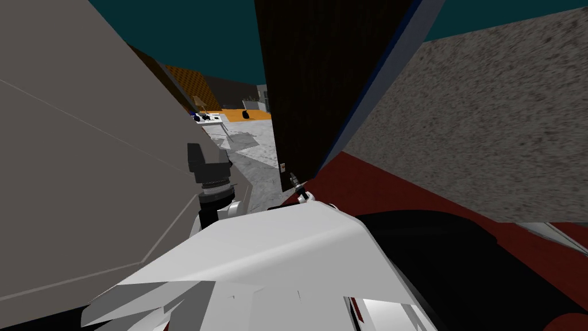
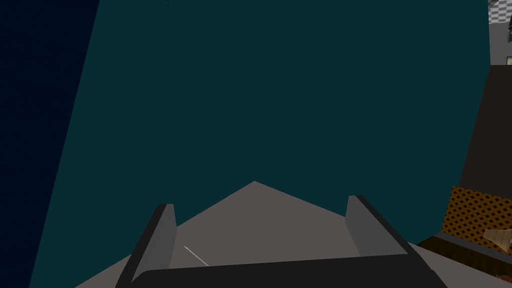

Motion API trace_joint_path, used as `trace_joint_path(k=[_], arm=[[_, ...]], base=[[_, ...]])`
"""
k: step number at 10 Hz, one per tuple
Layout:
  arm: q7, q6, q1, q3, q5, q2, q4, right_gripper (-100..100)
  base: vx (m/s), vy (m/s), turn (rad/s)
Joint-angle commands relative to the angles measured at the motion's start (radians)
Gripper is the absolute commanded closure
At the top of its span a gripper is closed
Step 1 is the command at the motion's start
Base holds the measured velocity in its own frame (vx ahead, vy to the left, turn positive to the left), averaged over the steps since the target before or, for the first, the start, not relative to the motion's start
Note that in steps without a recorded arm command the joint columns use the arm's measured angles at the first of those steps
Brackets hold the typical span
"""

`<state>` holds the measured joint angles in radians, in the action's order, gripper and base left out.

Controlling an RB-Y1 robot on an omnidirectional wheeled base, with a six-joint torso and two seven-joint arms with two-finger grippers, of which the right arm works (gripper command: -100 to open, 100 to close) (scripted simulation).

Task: Push the door open

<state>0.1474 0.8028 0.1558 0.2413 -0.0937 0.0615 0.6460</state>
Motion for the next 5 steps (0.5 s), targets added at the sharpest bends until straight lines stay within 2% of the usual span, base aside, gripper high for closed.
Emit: trace_joint_path(k=[1,2,3,5], arm=[[0.005,-0.006,-0.003,0.003,0.0,-0.008,0.01,-100],[0.002,0.003,0.001,0.001,0.001,-0.005,-0.004,-100],[-0.001,0.006,0.002,-0.003,0.002,0.0,-0.007,-100],[-0.004,0.009,0.002,-0.006,0.004,0.002,-0.009,-100]], base=[[-0.201,-0.002,-0.029],[-0.087,-0.002,-0.006],[0.089,0.042,0.032],[0.18,0.058,0.021]])
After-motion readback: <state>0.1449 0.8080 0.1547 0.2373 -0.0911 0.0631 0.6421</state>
